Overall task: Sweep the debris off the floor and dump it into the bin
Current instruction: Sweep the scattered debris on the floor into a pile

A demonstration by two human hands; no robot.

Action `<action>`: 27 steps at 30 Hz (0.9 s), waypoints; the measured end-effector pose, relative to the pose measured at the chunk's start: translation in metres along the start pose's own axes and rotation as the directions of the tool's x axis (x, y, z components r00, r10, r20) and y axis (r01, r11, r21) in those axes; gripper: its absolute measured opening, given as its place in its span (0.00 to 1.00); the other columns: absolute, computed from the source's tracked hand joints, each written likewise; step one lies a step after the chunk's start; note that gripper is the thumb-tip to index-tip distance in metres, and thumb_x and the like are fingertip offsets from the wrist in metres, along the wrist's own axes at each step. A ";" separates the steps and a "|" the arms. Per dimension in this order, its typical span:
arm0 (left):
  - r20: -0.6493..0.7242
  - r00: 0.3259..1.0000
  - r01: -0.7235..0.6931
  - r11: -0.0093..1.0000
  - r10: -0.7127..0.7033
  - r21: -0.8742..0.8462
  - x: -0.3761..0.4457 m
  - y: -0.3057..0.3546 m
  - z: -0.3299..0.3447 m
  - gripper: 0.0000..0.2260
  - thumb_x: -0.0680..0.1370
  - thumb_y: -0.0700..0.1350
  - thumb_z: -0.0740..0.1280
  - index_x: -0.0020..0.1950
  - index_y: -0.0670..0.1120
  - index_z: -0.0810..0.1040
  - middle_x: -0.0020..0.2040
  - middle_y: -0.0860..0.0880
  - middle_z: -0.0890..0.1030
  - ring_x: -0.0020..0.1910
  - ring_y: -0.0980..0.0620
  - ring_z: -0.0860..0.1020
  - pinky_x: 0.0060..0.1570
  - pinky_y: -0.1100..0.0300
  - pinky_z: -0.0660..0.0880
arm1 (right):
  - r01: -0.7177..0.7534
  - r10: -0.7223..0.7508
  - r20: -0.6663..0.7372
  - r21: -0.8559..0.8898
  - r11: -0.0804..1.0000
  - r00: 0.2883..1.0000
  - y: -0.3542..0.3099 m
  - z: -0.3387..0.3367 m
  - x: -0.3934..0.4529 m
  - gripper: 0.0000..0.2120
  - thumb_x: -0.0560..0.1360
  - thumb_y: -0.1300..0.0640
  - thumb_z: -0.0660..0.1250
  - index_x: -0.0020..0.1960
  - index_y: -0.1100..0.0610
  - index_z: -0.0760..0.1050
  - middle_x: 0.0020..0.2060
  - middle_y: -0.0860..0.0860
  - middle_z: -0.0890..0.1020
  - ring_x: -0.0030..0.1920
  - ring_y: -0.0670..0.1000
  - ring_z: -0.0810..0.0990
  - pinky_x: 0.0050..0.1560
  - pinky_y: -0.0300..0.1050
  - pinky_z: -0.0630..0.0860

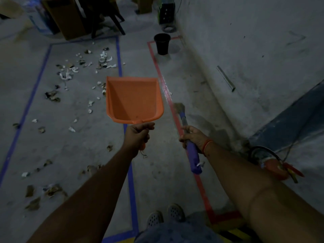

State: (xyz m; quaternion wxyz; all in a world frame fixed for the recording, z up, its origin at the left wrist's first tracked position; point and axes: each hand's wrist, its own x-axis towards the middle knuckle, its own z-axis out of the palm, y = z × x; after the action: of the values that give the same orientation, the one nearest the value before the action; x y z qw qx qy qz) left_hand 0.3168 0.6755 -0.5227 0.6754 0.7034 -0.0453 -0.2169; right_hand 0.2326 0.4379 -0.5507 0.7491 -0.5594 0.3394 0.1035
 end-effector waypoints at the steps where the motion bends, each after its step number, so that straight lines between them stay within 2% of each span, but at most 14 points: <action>1: -0.004 1.000 0.008 1.000 -0.008 -0.001 -0.001 -0.001 0.000 0.15 0.81 0.31 0.58 0.59 0.39 0.82 0.48 0.43 0.84 0.30 0.54 0.74 0.24 0.63 0.67 | -0.008 0.007 0.022 0.028 1.000 1.000 -0.001 -0.002 0.000 0.23 0.75 0.73 0.63 0.67 0.58 0.69 0.43 0.61 0.78 0.34 0.55 0.80 0.29 0.44 0.78; 3: -0.006 1.000 0.020 1.000 -0.020 -0.008 -0.001 -0.003 0.001 0.15 0.81 0.31 0.59 0.59 0.40 0.82 0.49 0.43 0.84 0.31 0.53 0.74 0.27 0.62 0.67 | -0.034 0.032 0.050 0.023 0.999 0.998 0.002 -0.006 0.001 0.24 0.75 0.73 0.64 0.67 0.56 0.68 0.44 0.60 0.77 0.35 0.56 0.80 0.29 0.45 0.79; 5: -0.012 0.999 0.029 1.000 -0.029 -0.006 0.000 -0.006 0.001 0.15 0.81 0.31 0.59 0.58 0.41 0.83 0.50 0.42 0.84 0.31 0.52 0.74 0.28 0.60 0.66 | -0.036 0.037 0.012 -0.084 0.996 0.999 0.005 -0.007 0.004 0.24 0.74 0.75 0.61 0.68 0.60 0.68 0.39 0.61 0.76 0.30 0.55 0.77 0.26 0.44 0.78; 8: -0.003 1.000 0.021 1.000 -0.021 -0.001 0.002 -0.009 0.001 0.16 0.81 0.31 0.59 0.56 0.44 0.83 0.50 0.41 0.83 0.30 0.53 0.74 0.30 0.58 0.66 | -0.023 0.016 -0.040 -0.192 0.981 0.999 0.005 -0.009 0.009 0.23 0.73 0.76 0.59 0.66 0.64 0.69 0.35 0.61 0.76 0.28 0.55 0.74 0.23 0.42 0.76; 11: -0.008 1.000 0.026 1.000 -0.026 -0.003 0.007 -0.012 0.001 0.16 0.81 0.31 0.59 0.56 0.44 0.84 0.49 0.43 0.84 0.30 0.53 0.74 0.32 0.56 0.67 | -0.007 -0.003 -0.057 -0.177 0.984 0.998 0.007 -0.012 0.012 0.23 0.72 0.76 0.62 0.64 0.62 0.70 0.36 0.62 0.77 0.27 0.54 0.76 0.25 0.42 0.76; 14: -0.027 0.999 0.025 1.000 -0.025 -0.011 0.012 -0.013 0.003 0.15 0.81 0.31 0.59 0.57 0.42 0.83 0.50 0.42 0.83 0.30 0.53 0.74 0.33 0.57 0.67 | -0.058 0.060 0.008 -0.137 0.989 0.998 0.012 -0.016 0.019 0.25 0.71 0.76 0.64 0.64 0.58 0.69 0.38 0.62 0.77 0.30 0.55 0.76 0.27 0.44 0.76; 17: -0.038 0.999 0.019 1.000 -0.019 0.000 0.019 -0.016 0.005 0.15 0.81 0.32 0.59 0.57 0.42 0.83 0.50 0.38 0.83 0.30 0.51 0.73 0.32 0.56 0.66 | -0.040 0.041 -0.006 -0.337 0.941 0.999 0.005 -0.023 0.032 0.24 0.69 0.77 0.60 0.62 0.62 0.73 0.32 0.62 0.76 0.25 0.56 0.73 0.25 0.43 0.75; 19: -0.047 0.999 0.015 1.000 -0.015 -0.005 0.024 -0.015 0.008 0.14 0.81 0.31 0.59 0.58 0.41 0.83 0.50 0.38 0.82 0.30 0.52 0.73 0.32 0.57 0.66 | -0.014 -0.003 -0.044 -0.379 0.925 0.999 0.000 -0.027 0.038 0.22 0.69 0.77 0.60 0.60 0.64 0.74 0.31 0.61 0.76 0.23 0.55 0.73 0.25 0.42 0.75; 21: -0.052 0.998 0.023 1.000 -0.024 -0.014 0.030 -0.013 0.008 0.14 0.81 0.32 0.59 0.58 0.41 0.83 0.49 0.39 0.83 0.30 0.52 0.73 0.30 0.58 0.65 | 0.019 -0.051 -0.077 -0.372 0.928 0.996 0.000 -0.030 0.043 0.18 0.71 0.76 0.61 0.58 0.64 0.73 0.32 0.61 0.77 0.22 0.51 0.75 0.26 0.42 0.75; 23: -0.061 0.998 0.031 0.999 -0.033 -0.025 0.038 -0.012 0.005 0.14 0.81 0.32 0.59 0.57 0.42 0.83 0.48 0.39 0.82 0.30 0.51 0.72 0.29 0.59 0.63 | 0.013 -0.042 -0.074 -0.355 0.935 0.996 0.004 -0.029 0.051 0.17 0.72 0.74 0.63 0.58 0.60 0.73 0.36 0.60 0.78 0.26 0.51 0.77 0.29 0.45 0.76; 25: -0.056 0.998 0.037 0.999 -0.038 -0.034 0.051 -0.015 0.000 0.14 0.81 0.32 0.60 0.56 0.43 0.84 0.47 0.38 0.81 0.29 0.49 0.70 0.30 0.57 0.62 | -0.003 -0.029 -0.073 -0.411 0.912 0.997 0.003 -0.027 0.064 0.17 0.72 0.74 0.63 0.57 0.58 0.73 0.38 0.60 0.77 0.28 0.53 0.76 0.28 0.44 0.76; 27: -0.061 0.997 0.048 0.998 -0.050 -0.028 0.068 -0.018 -0.005 0.14 0.82 0.33 0.60 0.56 0.44 0.84 0.47 0.37 0.81 0.30 0.49 0.70 0.31 0.56 0.62 | 0.008 -0.082 -0.125 -0.501 0.865 0.989 -0.004 -0.025 0.083 0.14 0.73 0.72 0.61 0.55 0.59 0.75 0.38 0.57 0.76 0.27 0.53 0.75 0.25 0.41 0.74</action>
State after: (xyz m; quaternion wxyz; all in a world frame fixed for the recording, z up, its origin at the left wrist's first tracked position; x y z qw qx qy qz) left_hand 0.3757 0.6576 -0.5569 0.6803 0.7015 -0.0044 -0.2122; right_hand 0.2866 0.3948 -0.6028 0.5551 -0.7477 0.3403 0.1300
